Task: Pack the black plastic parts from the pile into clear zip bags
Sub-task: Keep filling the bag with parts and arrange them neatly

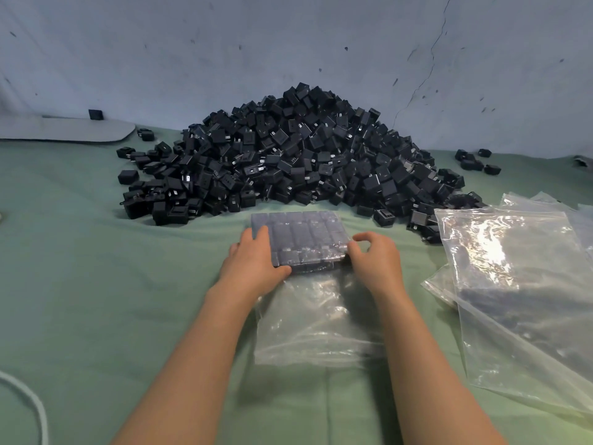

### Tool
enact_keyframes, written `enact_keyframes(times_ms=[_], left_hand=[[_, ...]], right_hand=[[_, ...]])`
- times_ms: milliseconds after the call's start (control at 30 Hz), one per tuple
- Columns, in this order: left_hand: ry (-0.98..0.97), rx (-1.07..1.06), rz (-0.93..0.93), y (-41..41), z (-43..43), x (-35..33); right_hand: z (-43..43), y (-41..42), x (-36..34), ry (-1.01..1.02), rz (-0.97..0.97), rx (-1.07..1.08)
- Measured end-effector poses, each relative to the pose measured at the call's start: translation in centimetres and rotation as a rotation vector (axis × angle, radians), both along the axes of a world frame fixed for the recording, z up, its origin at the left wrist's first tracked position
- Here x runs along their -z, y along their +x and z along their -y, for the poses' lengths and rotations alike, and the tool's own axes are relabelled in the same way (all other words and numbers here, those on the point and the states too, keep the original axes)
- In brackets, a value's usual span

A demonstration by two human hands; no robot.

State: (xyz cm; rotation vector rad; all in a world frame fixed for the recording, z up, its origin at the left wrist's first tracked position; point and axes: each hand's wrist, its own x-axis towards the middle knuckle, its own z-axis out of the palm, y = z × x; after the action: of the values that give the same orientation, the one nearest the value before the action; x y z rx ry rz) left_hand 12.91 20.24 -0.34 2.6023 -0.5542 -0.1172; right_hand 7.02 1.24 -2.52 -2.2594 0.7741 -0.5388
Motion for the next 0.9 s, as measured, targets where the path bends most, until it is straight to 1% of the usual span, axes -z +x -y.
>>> enact_keyframes(times_ms=[67, 167, 267, 433, 500, 567, 633, 667, 733, 767, 833, 900], left_hand=[[-0.026, 0.033, 0.009, 0.4, 0.9, -0.9], [-0.121, 0.114, 0.026, 1.3, 3.3, -1.9], [-0.234, 0.170, 0.000, 2.3, 5.7, -2.3], [-0.418, 0.202, -0.046, 3.4, 8.2, -2.1], [-0.477, 0.192, -0.068, 3.4, 8.4, -2.0], [-0.570, 0.166, -0.104, 3.4, 8.2, -2.0], [-0.722, 0.095, -0.215, 3.4, 7.7, -2.3], [-0.825, 0.044, -0.324, 3.3, 7.4, -2.6], [-1.053, -0.014, -0.632, 2.8, 6.5, -3.4], [-1.144, 0.007, -0.766, 2.4, 5.9, -3.8], [-1.276, 0.108, -0.926, 1.6, 4.5, -4.3], [-1.353, 0.172, -0.960, 0.7, 3.0, -4.5]], right_hand=[[1.0, 1.1, -0.1, -0.011, -0.036, 0.061], [2.5, 3.1, -0.4, 0.005, -0.088, 0.131], [4.4, 4.9, -0.5, 0.041, -0.119, 0.186], [6.7, 6.9, -0.6, 0.033, -0.273, 0.256], [6.6, 7.1, -0.9, 0.065, -0.252, 0.255], [5.8, 6.6, -1.8, 0.076, -0.140, 0.213], [4.4, 5.7, -3.6, 0.080, 0.042, 0.076], [3.3, 5.1, -4.8, 0.123, 0.148, -0.025], [0.4, 3.4, -7.1, 0.255, 0.318, -0.252], [-1.2, 2.4, -7.9, 0.292, 0.359, -0.351], [-3.9, 0.6, -8.6, 0.268, 0.336, -0.497], [-6.0, -1.0, -8.4, 0.205, 0.262, -0.563]])
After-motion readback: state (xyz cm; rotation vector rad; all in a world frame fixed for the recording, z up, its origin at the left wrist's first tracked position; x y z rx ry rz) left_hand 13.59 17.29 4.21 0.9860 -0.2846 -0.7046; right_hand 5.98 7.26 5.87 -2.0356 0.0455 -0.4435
